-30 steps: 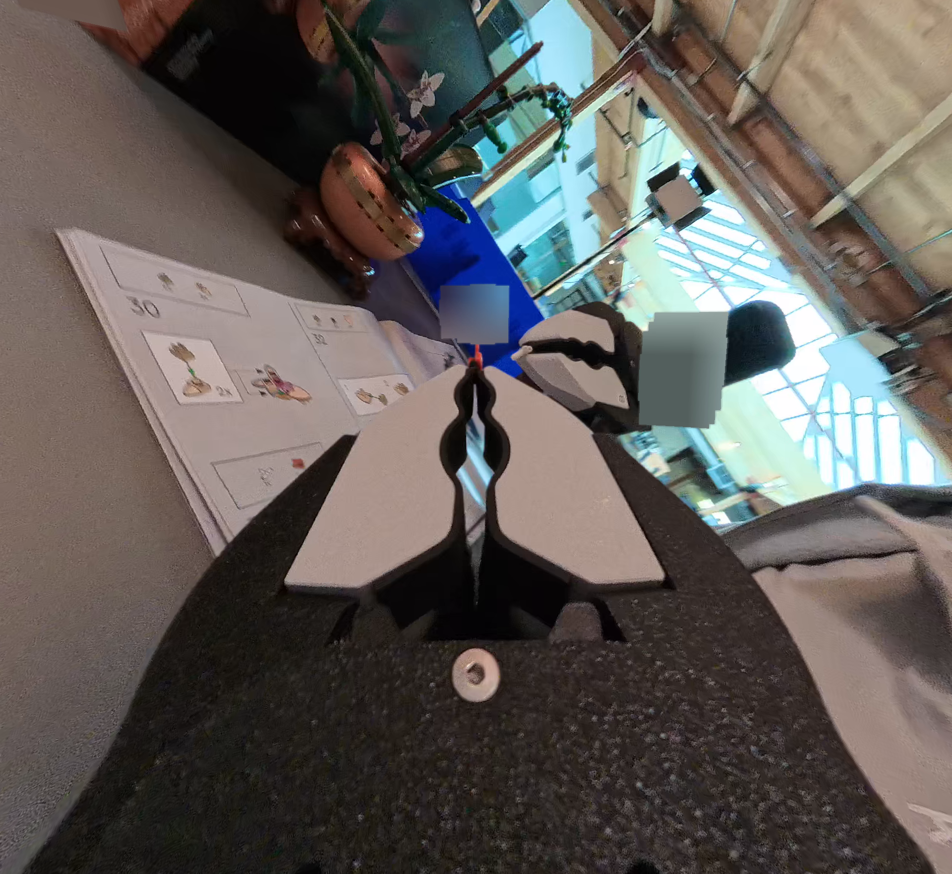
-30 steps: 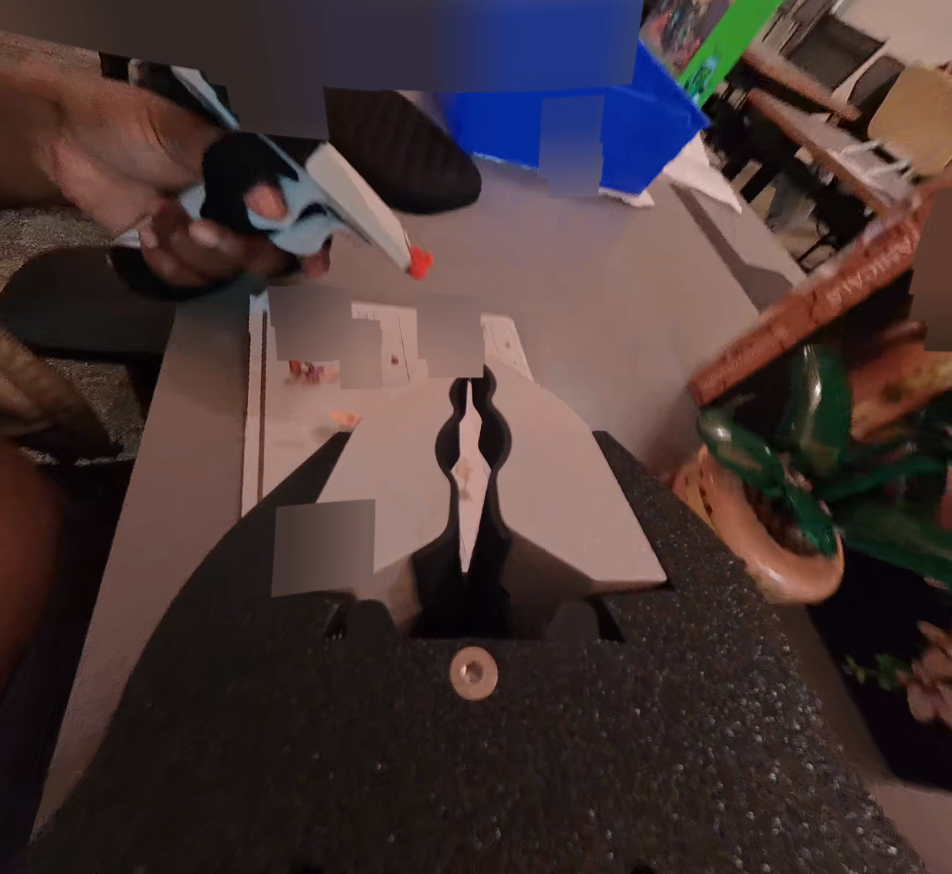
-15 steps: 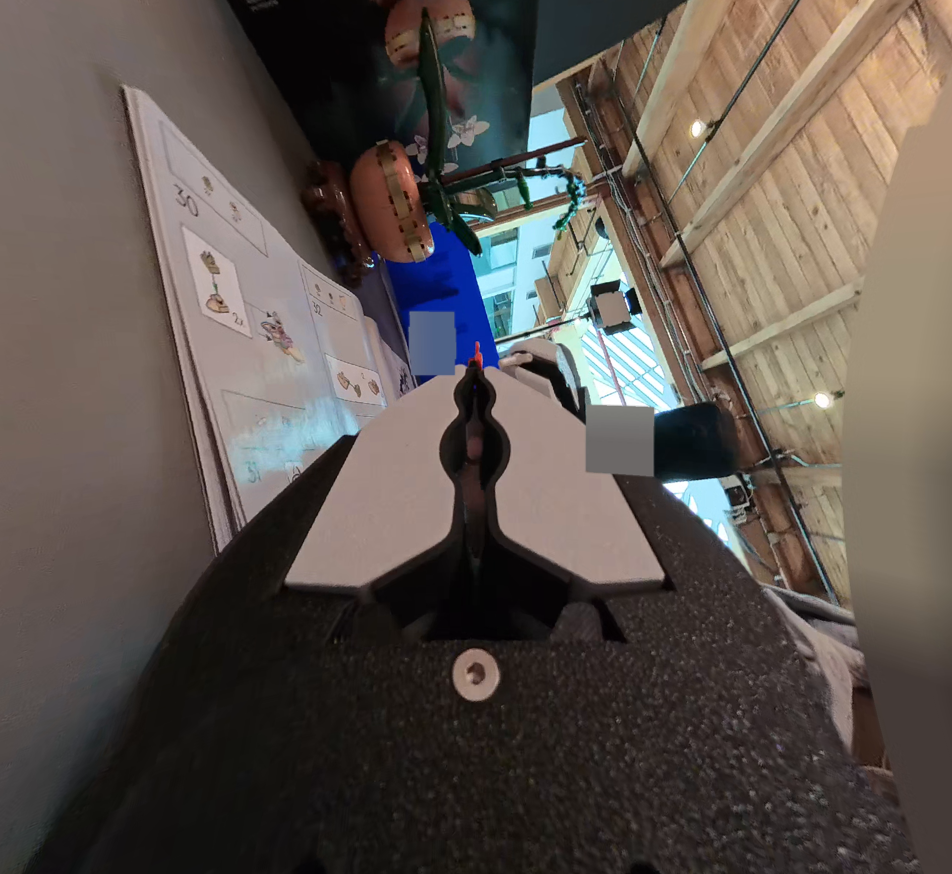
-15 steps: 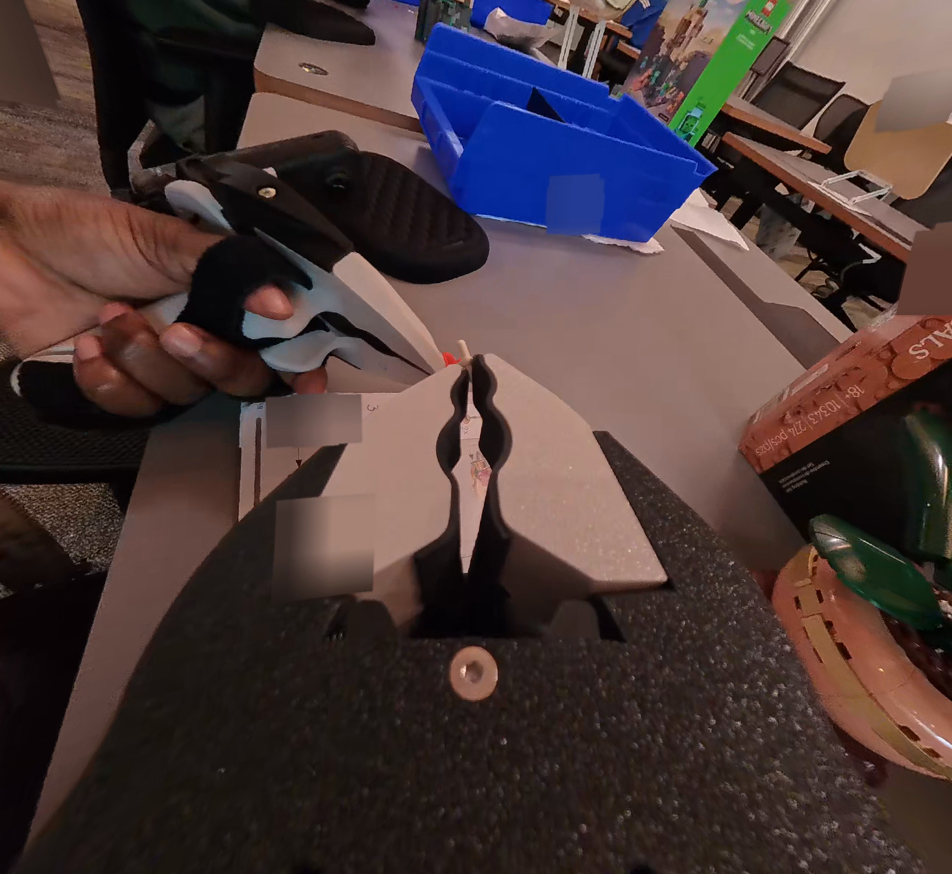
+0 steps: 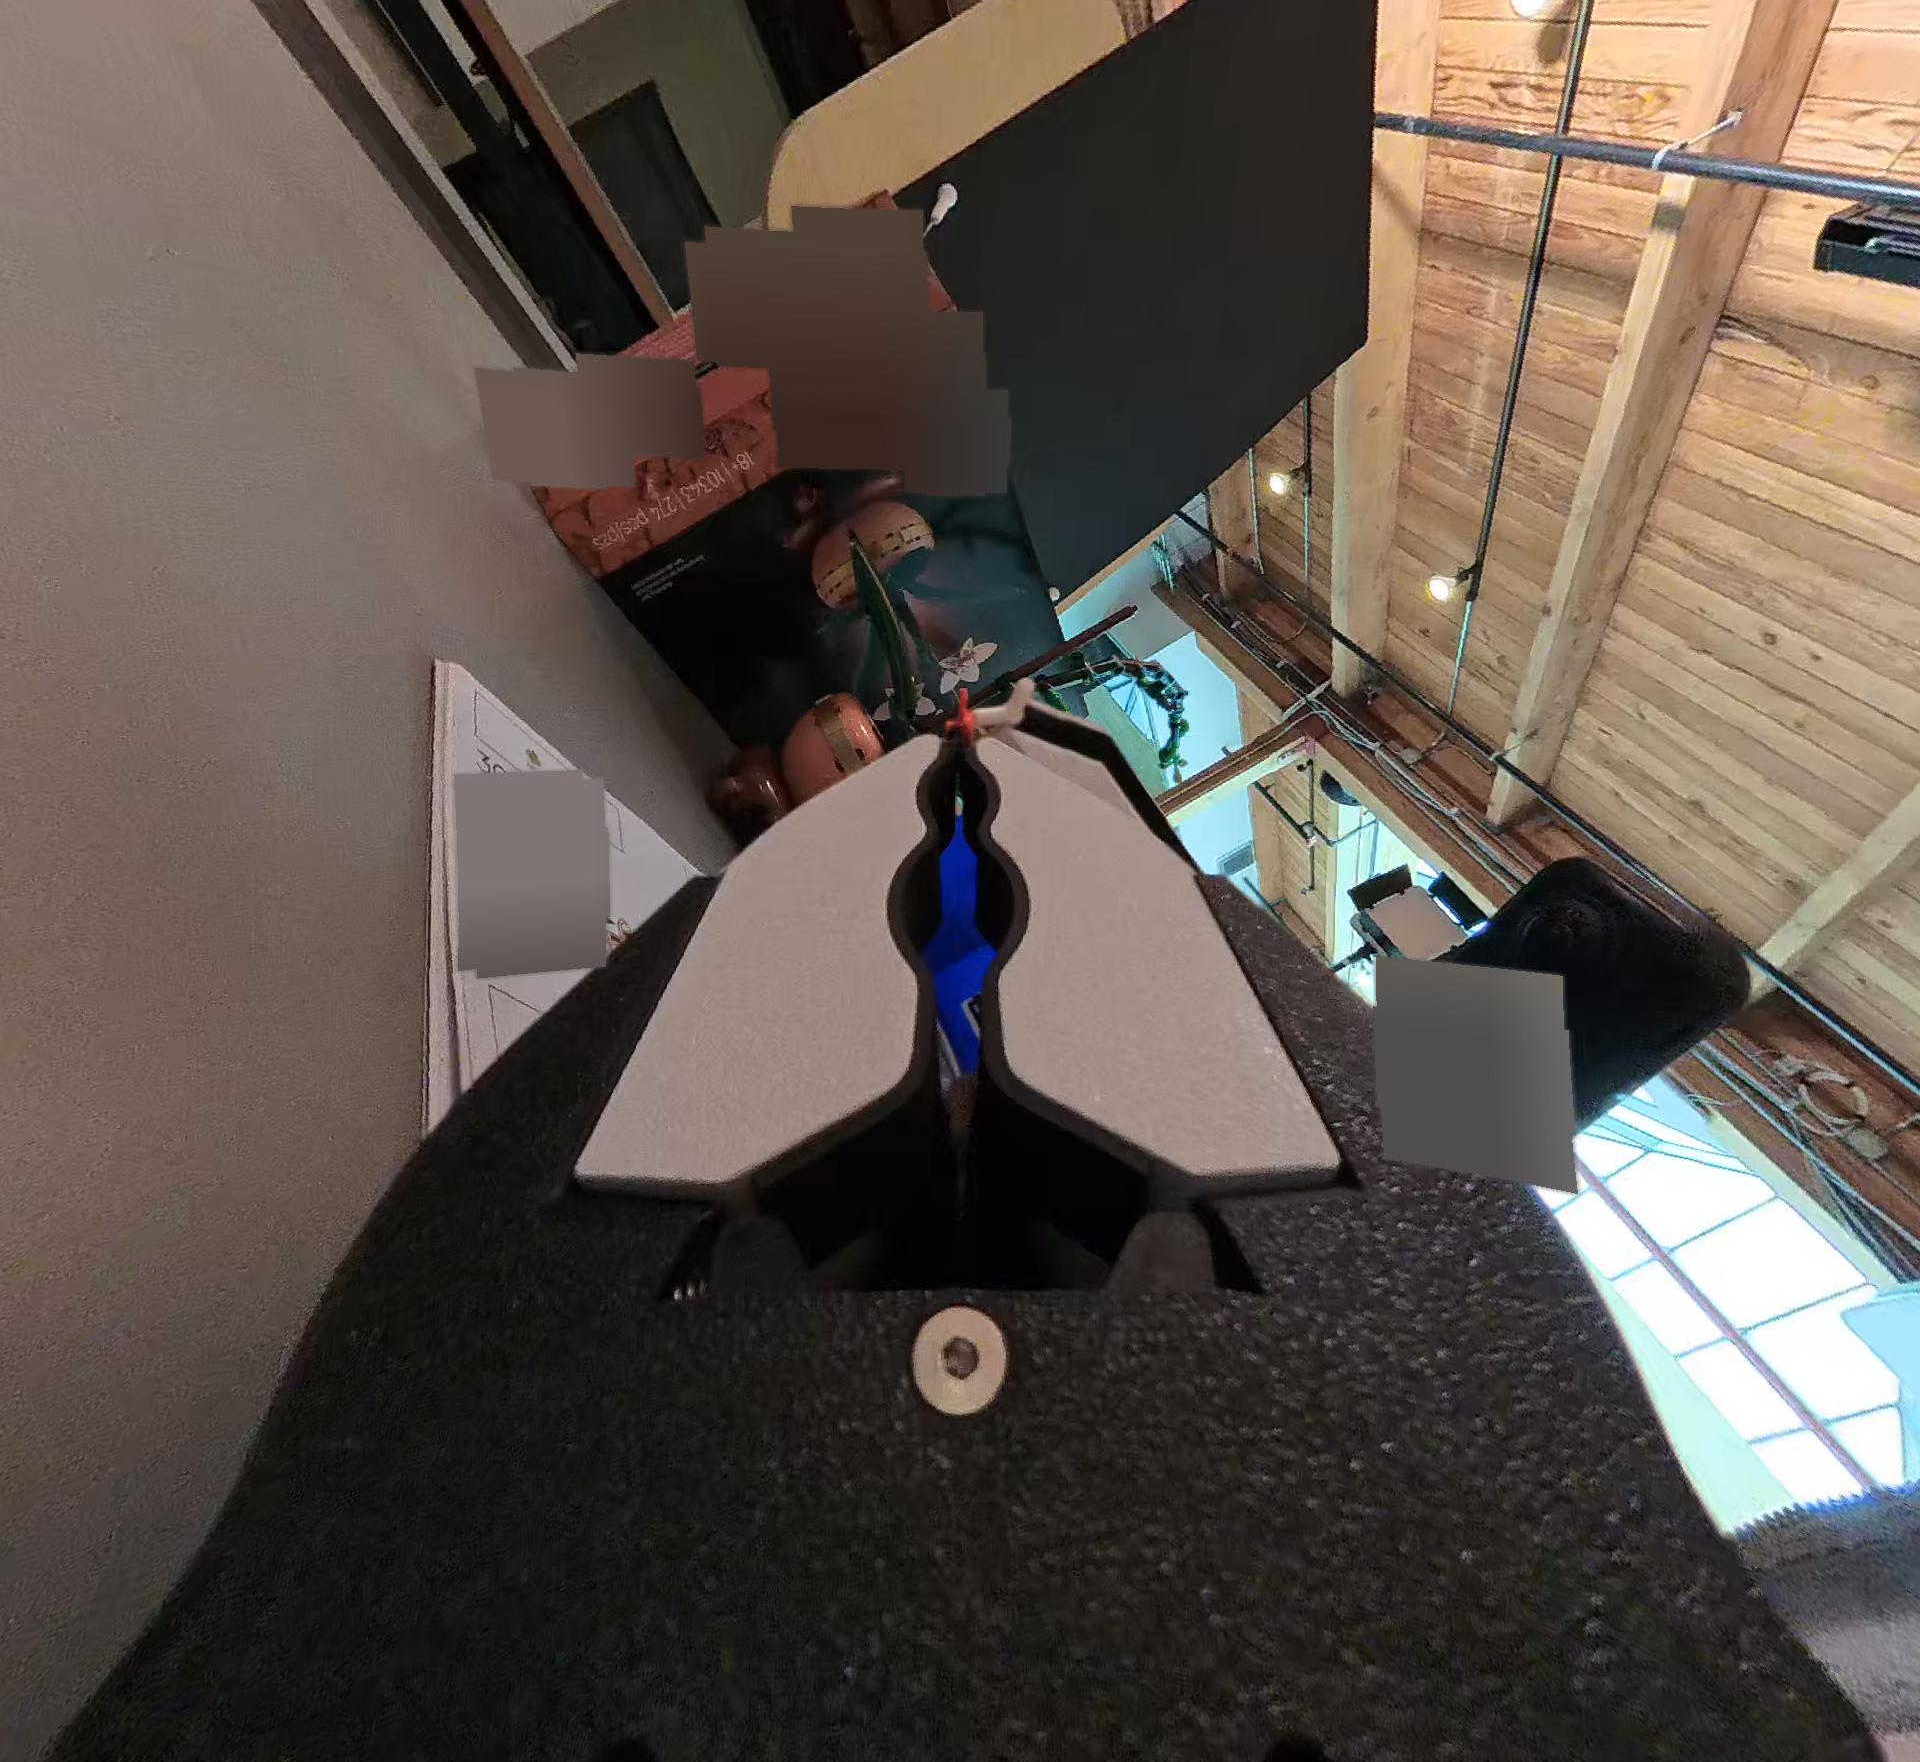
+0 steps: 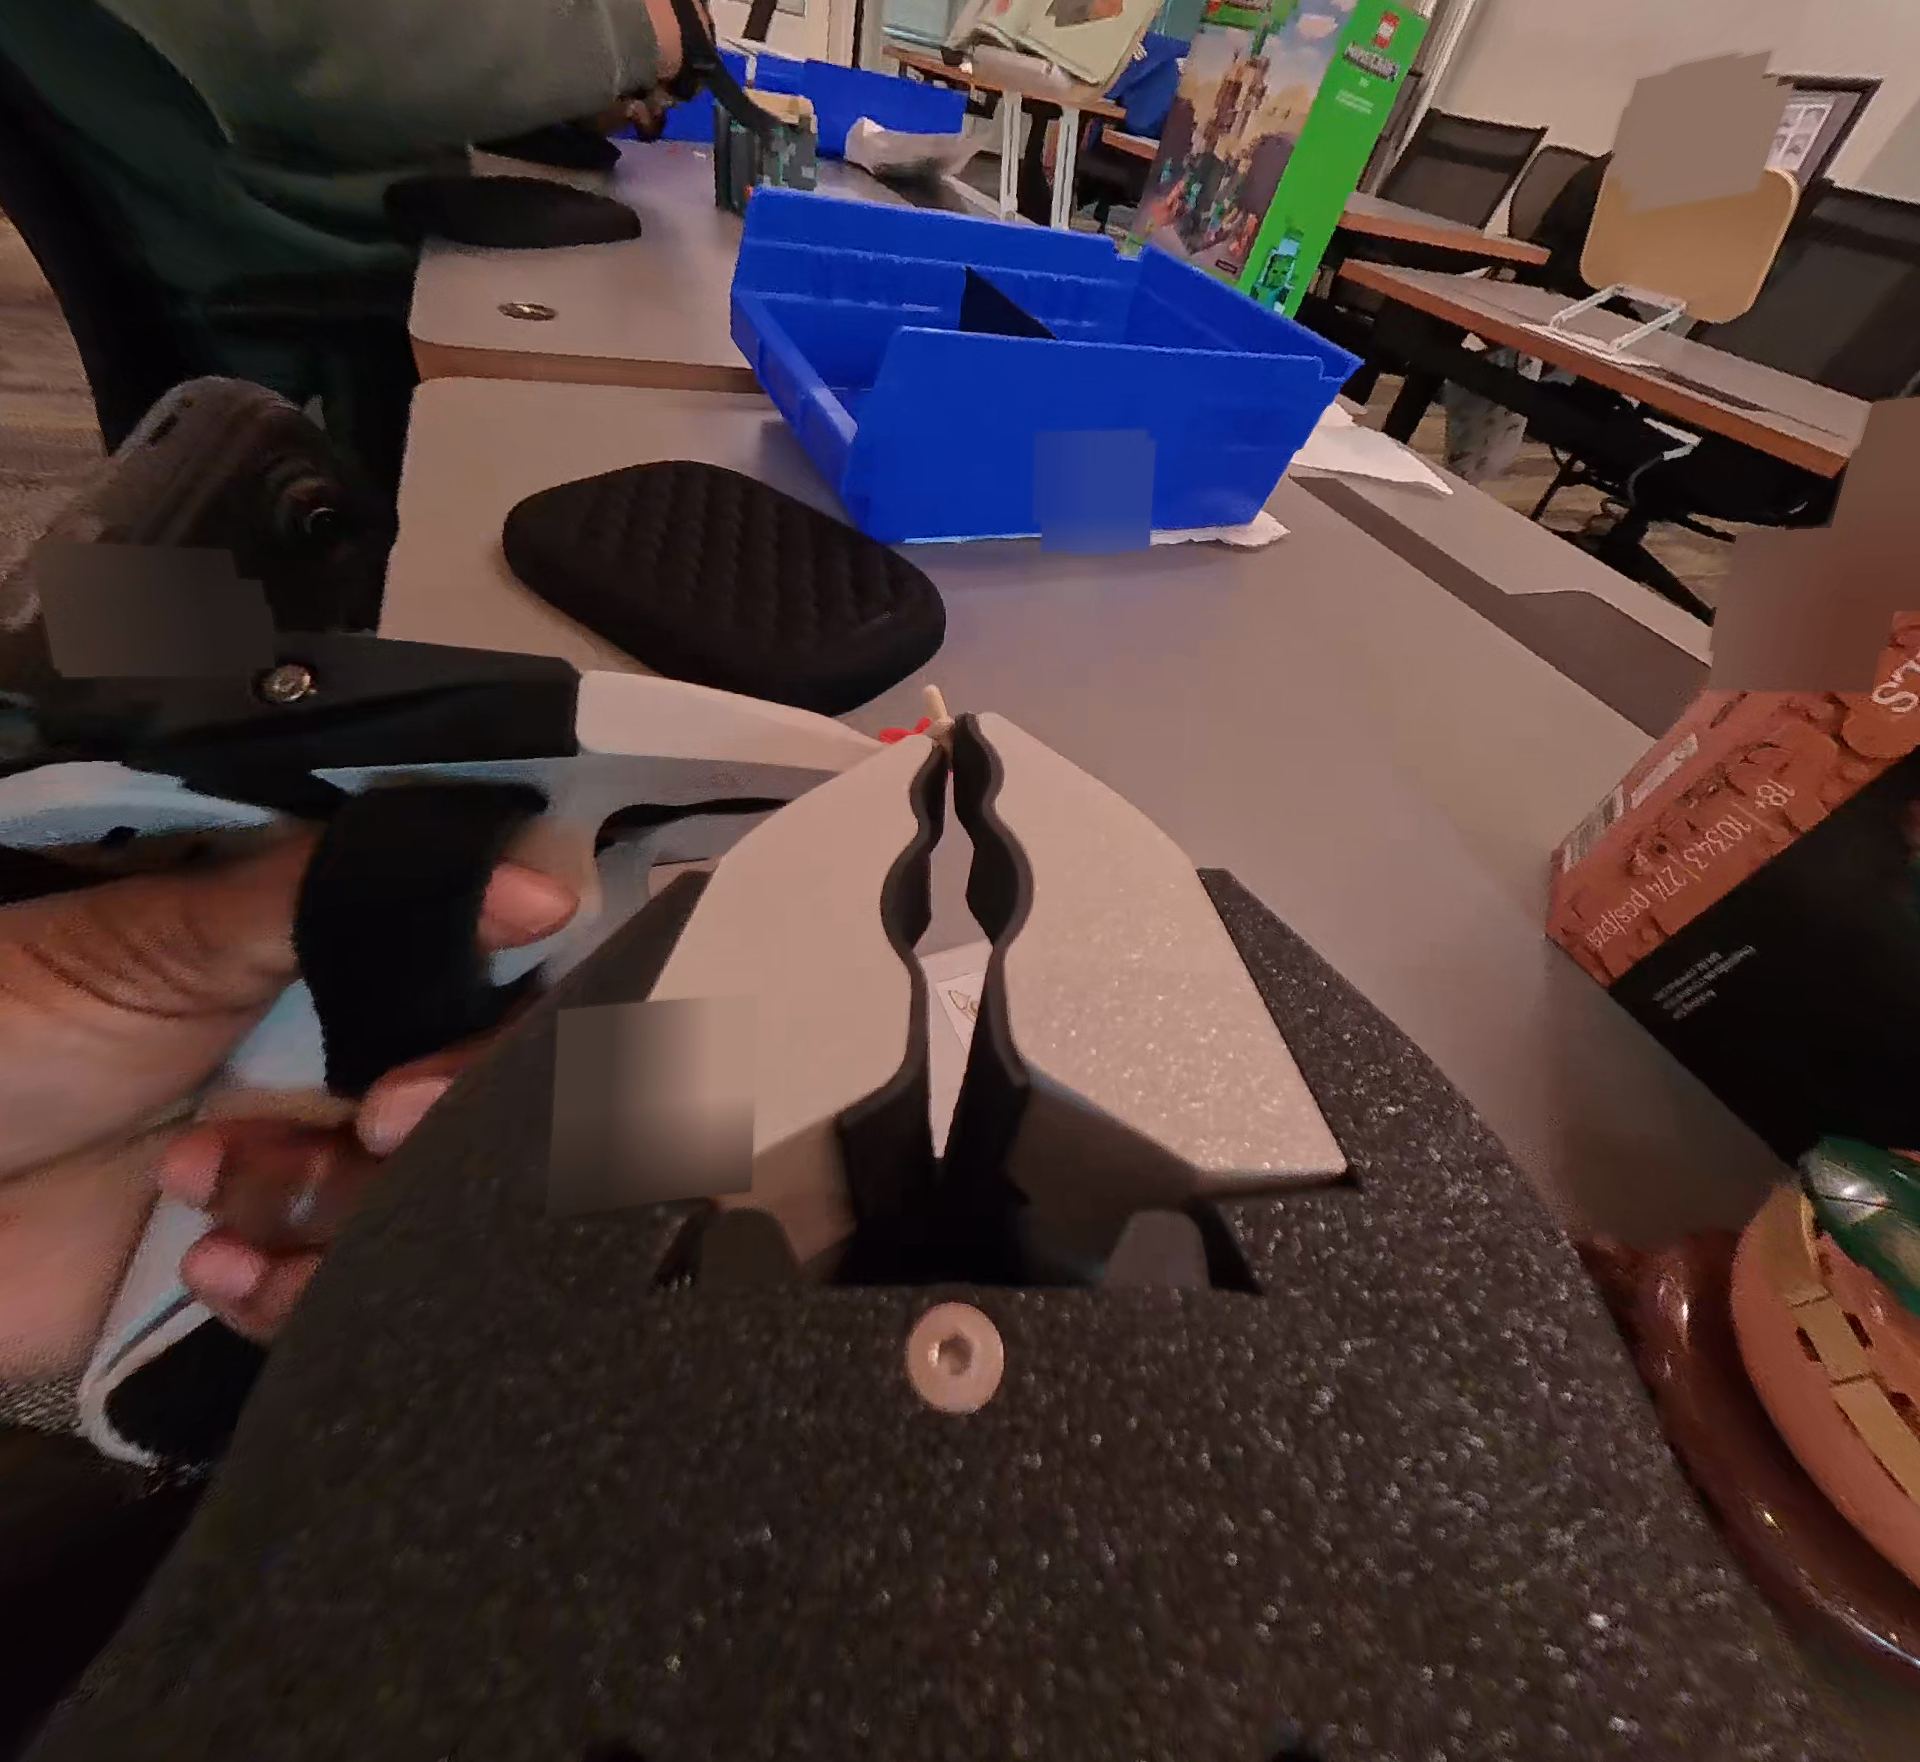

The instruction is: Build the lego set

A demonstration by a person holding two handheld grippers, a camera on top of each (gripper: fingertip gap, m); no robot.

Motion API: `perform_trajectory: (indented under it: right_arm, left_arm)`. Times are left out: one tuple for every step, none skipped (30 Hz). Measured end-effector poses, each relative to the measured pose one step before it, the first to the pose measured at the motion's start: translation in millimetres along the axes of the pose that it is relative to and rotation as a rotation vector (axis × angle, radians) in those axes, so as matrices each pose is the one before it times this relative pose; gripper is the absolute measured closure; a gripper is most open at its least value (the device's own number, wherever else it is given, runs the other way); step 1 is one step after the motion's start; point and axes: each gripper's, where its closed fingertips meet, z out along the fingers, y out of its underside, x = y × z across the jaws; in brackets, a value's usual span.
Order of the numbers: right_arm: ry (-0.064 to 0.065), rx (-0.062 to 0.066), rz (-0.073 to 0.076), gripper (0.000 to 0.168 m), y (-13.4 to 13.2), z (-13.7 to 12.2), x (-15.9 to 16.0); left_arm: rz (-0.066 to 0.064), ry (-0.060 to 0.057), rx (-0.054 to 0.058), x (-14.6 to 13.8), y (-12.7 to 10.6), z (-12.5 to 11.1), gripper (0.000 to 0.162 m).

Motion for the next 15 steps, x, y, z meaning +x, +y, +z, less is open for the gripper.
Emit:
perform_trajectory:
  right_arm:
    - [0.0079, -0.0042, -0.0037, 0.166, 1.51, 0.38, 0.47]
    - [0.005, 0.0026, 0.0058, 0.166, 0.75, -0.5, 0.43]
    - [0.0032, 0.0043, 0.0111, 0.166, 0.2, -0.65, 0.59]
    - [0.0027, -0.0024, 0.008, 0.162, 0.86, -0.2, 0.5]
    - [0.0009, -0.0077, 0.0, 0.166, 1.34, 0.51, 0.18]
    - [-0.0001, -0.0028, -0.0021, 0.166, 0.6, 0.41, -0.24]
    - [0.0025, 0.0013, -0.0053, 0.166, -0.08, -0.16, -0.27]
    - [0.0049, -0.0031, -0.0113, 0.166, 0.34, -0.13, 0.04]
    - [0.005, -0.0019, -0.0142, 0.166, 0.12, -0.3, -0.18]
    - [0.0013, 0.0044, -0.0106, 0.166, -0.62, -0.44, -1.0]
    - [0.0003, 0.0026, -0.0013, 0.167, -0.25, -0.22, -1.27]
    - [0.0027, -0.0058, -0.003, 0.166, 0.8, 0.17, -0.63]
    - [0.0085, -0.0054, -0.0115, 0.167, 0.67, 0.21, 0.44]
    - [0.0116, -0.0053, -0.0146, 0.167, 0.54, -0.19, 0.84]
    - [0.0081, -0.0025, -0.0152, 0.166, 0.18, -0.29, 0.29]
  left_arm:
    - [-0.0103, -0.0038, 0.0001, -1.35, 0.32, 0.09, 0.162]
    - [-0.0083, -0.0024, 0.0, -1.67, -0.19, -0.32, 0.162]
    - [-0.0068, -0.002, -0.0006, -1.47, -0.18, -0.52, 0.162]
    - [-0.0056, -0.0008, 0.0015, -0.72, -0.47, -0.37, 0.162]
    - [-0.0009, 0.0007, 0.0007, 0.01, -0.29, -0.12, 0.162]
    - [0.0026, -0.003, 0.0019, -0.13, -0.2, -0.14, 0.162]
    - [0.0015, -0.0015, 0.0013, -0.2, -0.03, -0.04, 0.162]
    - [-0.0022, -0.0002, -0.0019, -0.15, 0.19, -0.05, 0.162]
    - [-0.003, 0.0003, -0.0018, -0.09, 0.12, 0.07, 0.162]
    - [0.0002, -0.0005, -0.0014, -0.09, 0.21, 0.0, 0.162]
    - [0.0036, -0.0023, -0.0037, 0.04, 0.65, 0.29, 0.162]
    - [0.0051, -0.0015, -0.0017, 0.1, 0.45, 0.32, 0.162]
    - [0.002, -0.0029, 0.0028, -0.17, -0.03, -0.07, 0.162]
    - [0.0, 0.0005, 0.0015, -0.01, 0.02, -0.08, 0.162]
    - [0.0015, 0.0029, 0.0024, 0.55, -0.43, -0.18, 0.162]
